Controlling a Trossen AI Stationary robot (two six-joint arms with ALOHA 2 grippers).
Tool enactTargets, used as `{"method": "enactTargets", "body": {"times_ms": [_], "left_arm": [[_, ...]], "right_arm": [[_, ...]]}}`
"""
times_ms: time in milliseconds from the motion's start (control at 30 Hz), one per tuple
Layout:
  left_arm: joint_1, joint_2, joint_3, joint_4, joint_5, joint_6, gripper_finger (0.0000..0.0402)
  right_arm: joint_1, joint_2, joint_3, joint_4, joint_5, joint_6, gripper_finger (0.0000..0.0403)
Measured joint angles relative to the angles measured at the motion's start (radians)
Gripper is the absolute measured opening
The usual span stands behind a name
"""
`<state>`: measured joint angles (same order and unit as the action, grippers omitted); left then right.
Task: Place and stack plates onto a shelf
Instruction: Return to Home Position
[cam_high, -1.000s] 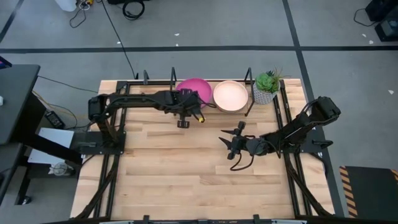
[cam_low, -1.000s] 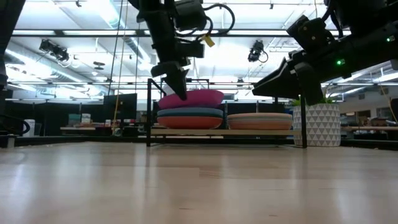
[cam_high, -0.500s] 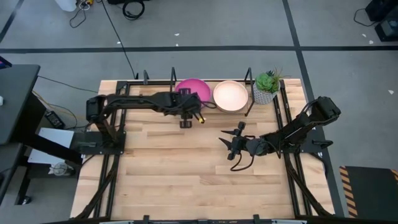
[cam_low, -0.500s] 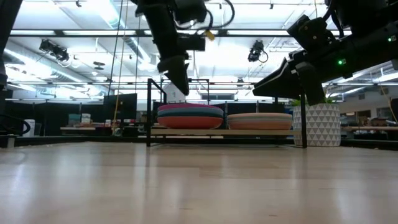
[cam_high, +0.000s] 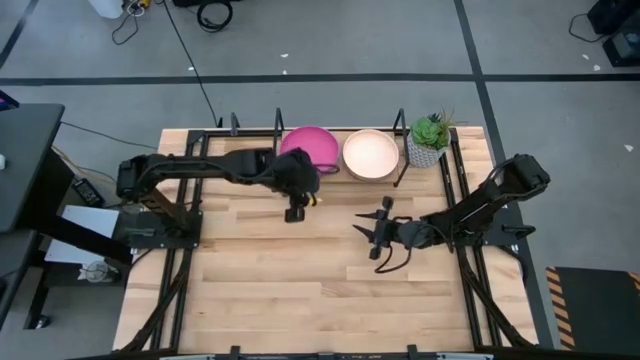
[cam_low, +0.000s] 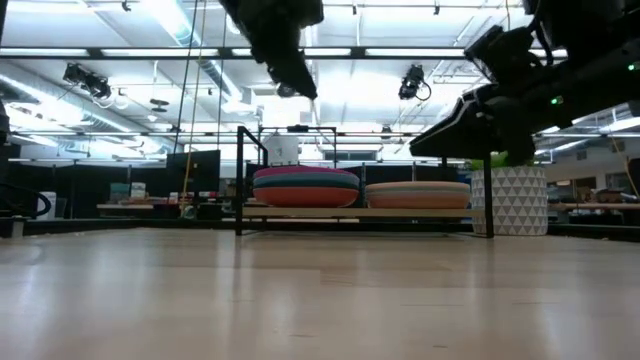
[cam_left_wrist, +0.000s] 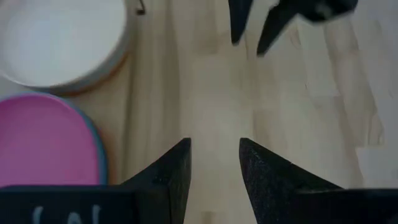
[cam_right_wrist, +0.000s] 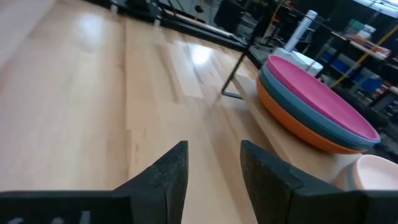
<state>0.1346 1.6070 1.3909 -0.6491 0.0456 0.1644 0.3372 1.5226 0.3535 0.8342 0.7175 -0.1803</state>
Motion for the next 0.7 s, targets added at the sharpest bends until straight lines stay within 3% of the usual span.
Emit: {"method": "enactTargets", "body": {"times_ms": [267, 567, 700], "left_arm": [[-0.052, -0.053, -0.249, 0.150, 0.000, -0.002, 0.0142], [-0.102, -0.359, -0.574, 0.450, -0.021, -0.048, 0.0142], [-0.107, -0.484, -0.699, 0.502, -0.024, -0.068, 0.0142]], "right_arm": [[0.029, -0.172, -0.113, 0.005, 0.015, 0.054, 0.0122], [0.031, -0.387, -0.265, 0.055, 0.018, 0.161, 0.0107], [0.034, -0.450, -0.319, 0.120, 0.017, 0.163, 0.0107]]}}
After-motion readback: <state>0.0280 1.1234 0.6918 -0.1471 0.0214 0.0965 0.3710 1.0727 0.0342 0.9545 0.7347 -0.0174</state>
